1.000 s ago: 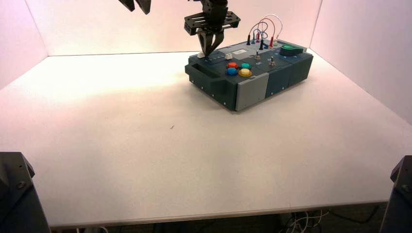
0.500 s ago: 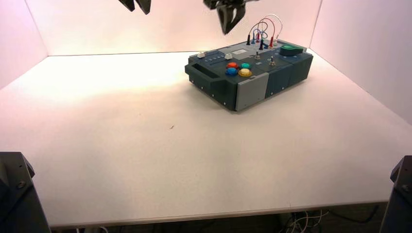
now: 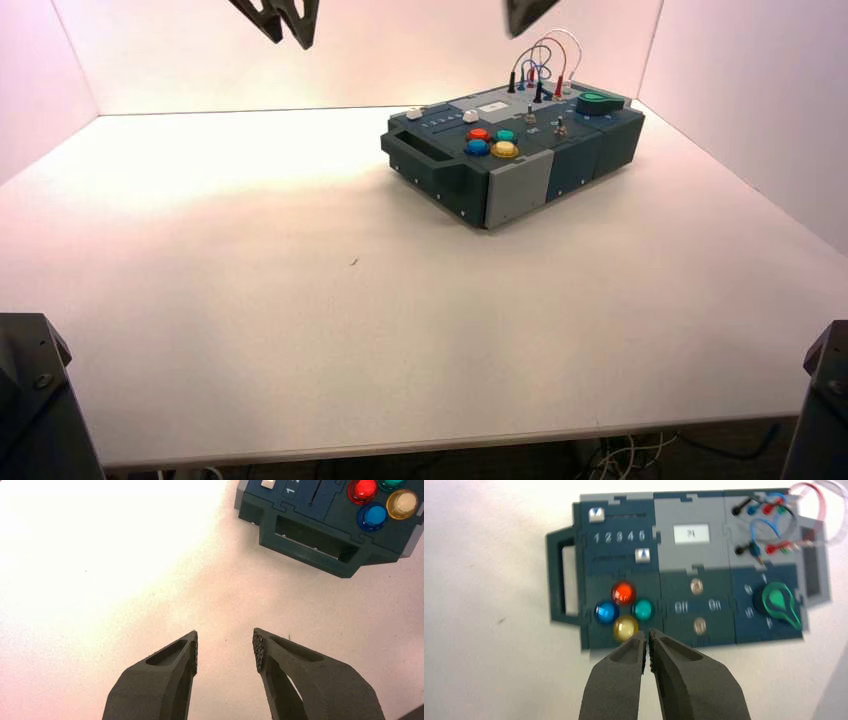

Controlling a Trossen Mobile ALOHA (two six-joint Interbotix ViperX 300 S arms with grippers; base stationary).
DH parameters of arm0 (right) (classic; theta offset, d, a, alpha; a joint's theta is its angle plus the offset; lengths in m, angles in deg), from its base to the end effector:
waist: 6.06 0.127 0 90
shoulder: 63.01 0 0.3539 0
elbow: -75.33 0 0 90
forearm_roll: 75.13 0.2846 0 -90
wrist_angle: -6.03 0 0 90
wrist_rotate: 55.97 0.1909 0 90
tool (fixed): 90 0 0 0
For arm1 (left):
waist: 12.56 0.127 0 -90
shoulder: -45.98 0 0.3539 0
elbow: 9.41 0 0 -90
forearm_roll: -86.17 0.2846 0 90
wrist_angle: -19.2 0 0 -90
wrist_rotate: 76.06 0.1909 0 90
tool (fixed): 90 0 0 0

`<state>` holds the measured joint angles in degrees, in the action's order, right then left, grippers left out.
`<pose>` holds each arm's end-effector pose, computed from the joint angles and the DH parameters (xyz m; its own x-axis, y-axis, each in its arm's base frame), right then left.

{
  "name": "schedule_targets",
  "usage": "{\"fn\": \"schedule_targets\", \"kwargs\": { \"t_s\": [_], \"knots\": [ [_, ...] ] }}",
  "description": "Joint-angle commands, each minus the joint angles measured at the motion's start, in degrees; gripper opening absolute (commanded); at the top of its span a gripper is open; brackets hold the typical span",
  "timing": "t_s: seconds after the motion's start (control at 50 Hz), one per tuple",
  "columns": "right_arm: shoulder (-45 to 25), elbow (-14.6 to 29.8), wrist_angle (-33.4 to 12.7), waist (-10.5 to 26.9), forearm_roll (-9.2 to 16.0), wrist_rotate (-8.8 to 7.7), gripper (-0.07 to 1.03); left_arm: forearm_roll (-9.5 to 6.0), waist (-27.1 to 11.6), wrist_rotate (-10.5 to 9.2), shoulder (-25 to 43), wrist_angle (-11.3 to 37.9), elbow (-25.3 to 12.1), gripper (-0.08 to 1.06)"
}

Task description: Move the top slider to position 1.

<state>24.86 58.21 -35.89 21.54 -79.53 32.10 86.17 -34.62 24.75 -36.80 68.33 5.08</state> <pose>0.3360 0.1646 0.2199 0.4517 0.1783 -0.8742 -0.5093 0.8560 -0.0886 0.3443 -0.1395 0.1925 0.3042 -0.1233 -0.9446 0.5331 0.8438 0.0616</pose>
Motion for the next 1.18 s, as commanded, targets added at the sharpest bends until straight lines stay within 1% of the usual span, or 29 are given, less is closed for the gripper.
{"fn": "schedule_targets", "kwargs": {
  "t_s": [0.02,0.08,0.12,0.14,0.22,0.3,0.4,0.46,0.48,0.56,0.64,0.74,0.9,1.18],
  "knots": [
    [9.58,-5.71,2.02,0.09,0.62,0.0,0.06,0.0,-0.09,-0.09,-0.97,-0.35,-1.05,0.59],
    [12.66,-8.09,2.64,0.18,1.05,0.09,0.11,0.0,-0.18,-0.09,-0.88,-0.44,-1.05,0.59],
    [14.06,-9.14,2.9,0.09,1.14,0.09,0.17,0.0,-0.26,-0.09,-0.88,-0.44,-1.05,0.59],
    [15.21,-9.93,3.16,0.09,1.14,0.09,0.24,0.0,-0.26,-0.09,-0.88,-0.35,-0.97,0.59],
    [17.4,-11.6,3.16,0.09,1.67,0.18,0.45,0.0,-0.44,-0.09,-1.05,-0.44,-0.79,0.59],
    [17.84,-12.92,2.55,0.09,2.11,0.09,0.54,0.0,-0.53,-0.09,-1.14,-0.44,-0.7,0.59],
    [18.19,-15.29,2.29,0.18,2.11,-0.09,0.61,0.0,-0.53,-0.09,-0.97,-0.62,-0.62,0.59],
    [18.46,-17.14,2.81,0.18,2.02,-0.18,0.63,0.0,-0.62,-0.09,-0.88,-0.62,-0.62,0.59],
    [18.63,-18.37,3.43,0.18,2.02,-0.18,0.63,0.0,-0.53,-0.09,-0.88,-0.62,-0.62,0.59],
    [19.07,-20.57,5.27,0.7,2.2,-0.09,0.63,0.0,-0.53,-0.09,-0.88,-0.62,-0.44,0.59],
    [19.07,-22.06,5.89,0.79,2.2,0.0,0.63,0.0,-0.62,-0.09,-0.79,-0.62,-0.44,0.59],
    [19.25,-22.68,6.33,0.79,2.37,0.09,0.63,0.0,-0.62,-0.09,-0.35,-0.7,-0.44,0.59],
    [19.25,-23.03,7.73,0.97,3.43,0.09,0.63,-0.09,-0.79,-0.09,0.18,-0.53,-0.35,0.59],
    [19.6,-23.12,8.0,1.05,3.43,0.09,0.62,0.0,-1.58,-0.09,0.53,-0.35,-0.35,0.59]
  ]
}}
